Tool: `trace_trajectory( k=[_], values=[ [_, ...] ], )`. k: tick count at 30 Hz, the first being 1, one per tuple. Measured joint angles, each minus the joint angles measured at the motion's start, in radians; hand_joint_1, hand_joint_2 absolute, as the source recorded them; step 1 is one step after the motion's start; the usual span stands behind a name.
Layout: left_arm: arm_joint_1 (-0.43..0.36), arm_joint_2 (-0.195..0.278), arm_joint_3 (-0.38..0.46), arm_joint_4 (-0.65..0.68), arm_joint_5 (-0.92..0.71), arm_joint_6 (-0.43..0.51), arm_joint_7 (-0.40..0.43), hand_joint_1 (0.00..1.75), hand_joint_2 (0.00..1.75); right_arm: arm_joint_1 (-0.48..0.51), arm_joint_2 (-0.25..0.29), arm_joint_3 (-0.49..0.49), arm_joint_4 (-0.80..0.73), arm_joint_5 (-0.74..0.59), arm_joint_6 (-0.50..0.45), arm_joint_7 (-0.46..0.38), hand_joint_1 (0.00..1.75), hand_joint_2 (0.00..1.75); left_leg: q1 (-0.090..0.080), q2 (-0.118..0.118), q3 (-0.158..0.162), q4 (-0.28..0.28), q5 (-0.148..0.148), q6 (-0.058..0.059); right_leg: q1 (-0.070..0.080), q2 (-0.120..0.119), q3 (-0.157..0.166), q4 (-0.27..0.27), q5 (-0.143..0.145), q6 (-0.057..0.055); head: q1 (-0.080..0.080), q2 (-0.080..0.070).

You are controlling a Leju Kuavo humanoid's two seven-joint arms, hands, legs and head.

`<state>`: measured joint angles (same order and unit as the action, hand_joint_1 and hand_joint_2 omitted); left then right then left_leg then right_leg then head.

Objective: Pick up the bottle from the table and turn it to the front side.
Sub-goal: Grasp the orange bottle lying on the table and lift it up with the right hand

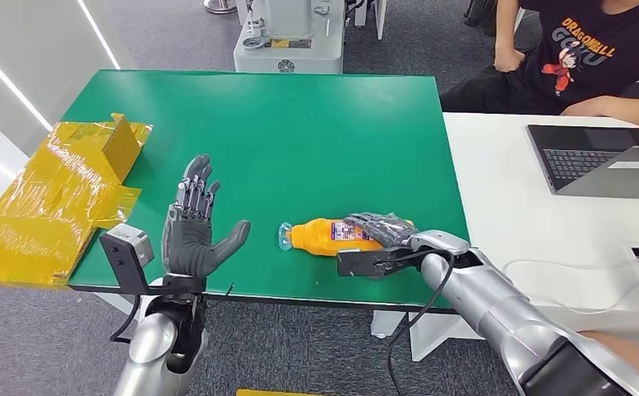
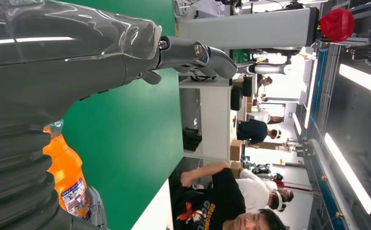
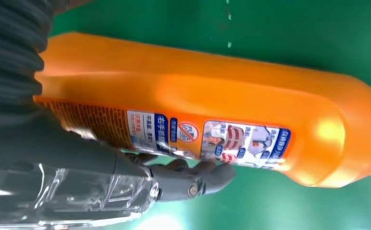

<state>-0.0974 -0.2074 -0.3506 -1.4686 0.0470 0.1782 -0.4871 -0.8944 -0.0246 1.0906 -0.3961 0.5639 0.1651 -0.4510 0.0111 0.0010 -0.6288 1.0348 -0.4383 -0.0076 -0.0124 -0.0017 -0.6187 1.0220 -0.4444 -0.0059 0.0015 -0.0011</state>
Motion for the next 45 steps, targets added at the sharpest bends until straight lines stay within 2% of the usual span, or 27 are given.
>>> trace_trajectory(
  k=[7, 13, 28, 40, 43, 44, 45],
  values=[
    [-0.007, 0.0, 0.0, 0.017, 0.002, 0.0, 0.002, 0.0, 1.75, -0.03, -0.008, 0.0, 0.014, 0.044, 0.041, 0.061, 0.0, 1.75, 0.0, 0.0, 0.0, 0.0, 0.0, 0.0, 0.0, 0.0, 0.0, 0.0, 0.0, 0.0, 0.0, 0.0],
    [-0.012, 0.0, 0.0, 0.036, 0.005, -0.001, 0.0, 0.0, 1.75, -0.071, -0.024, 0.0, 0.028, 0.057, 0.056, 0.075, 0.0, 1.75, 0.0, 0.0, 0.0, 0.001, 0.0, 0.0, 0.0, 0.0, 0.0, 0.0, 0.0, 0.0, 0.0, 0.0],
    [-0.001, 0.01, 0.0, 0.041, 0.017, 0.024, -0.014, 0.0, 1.75, -0.074, -0.022, 0.003, 0.034, 0.068, 0.073, 0.06, 0.0, 1.75, 0.0, 0.0, 0.0, 0.001, 0.0, 0.0, 0.0, 0.0, 0.0, 0.0, 0.0, 0.0, 0.0, 0.0],
    [0.002, 0.015, -0.002, 0.041, 0.02, 0.036, -0.015, 0.0, 1.75, -0.057, -0.021, 0.003, 0.034, 0.058, 0.051, 0.037, 0.0, 1.75, 0.0, 0.0, 0.0, 0.001, 0.0, 0.0, 0.0, 0.0, 0.0, 0.0, 0.0, 0.0, 0.0, 0.0],
    [0.002, 0.015, -0.004, 0.041, 0.021, 0.036, -0.015, 0.0, 1.75, -0.056, -0.021, 0.003, 0.034, 0.057, 0.051, 0.037, 1.04, 1.75, 0.0, 0.0, 0.0, 0.001, 0.0, 0.0, 0.0, 0.0, 0.0, 0.0, 0.0, 0.0, 0.0, 0.0],
    [0.002, 0.015, -0.005, 0.041, 0.021, 0.036, -0.015, 0.0, 1.75, -0.055, -0.021, 0.003, 0.034, 0.056, 0.052, 0.035, 1.44, 1.75, 0.0, 0.0, 0.0, 0.001, 0.0, 0.0, 0.0, 0.0, 0.0, 0.0, 0.0, 0.0, 0.0, 0.0],
    [0.002, 0.015, -0.005, 0.041, 0.021, 0.037, -0.015, 0.0, 1.75, -0.054, -0.021, 0.002, 0.034, 0.055, 0.053, 0.033, 1.53, 1.75, 0.0, 0.0, 0.0, 0.001, 0.0, 0.0, 0.0, 0.0, 0.0, 0.0, 0.0, 0.0, 0.0, 0.0]
  ],
)
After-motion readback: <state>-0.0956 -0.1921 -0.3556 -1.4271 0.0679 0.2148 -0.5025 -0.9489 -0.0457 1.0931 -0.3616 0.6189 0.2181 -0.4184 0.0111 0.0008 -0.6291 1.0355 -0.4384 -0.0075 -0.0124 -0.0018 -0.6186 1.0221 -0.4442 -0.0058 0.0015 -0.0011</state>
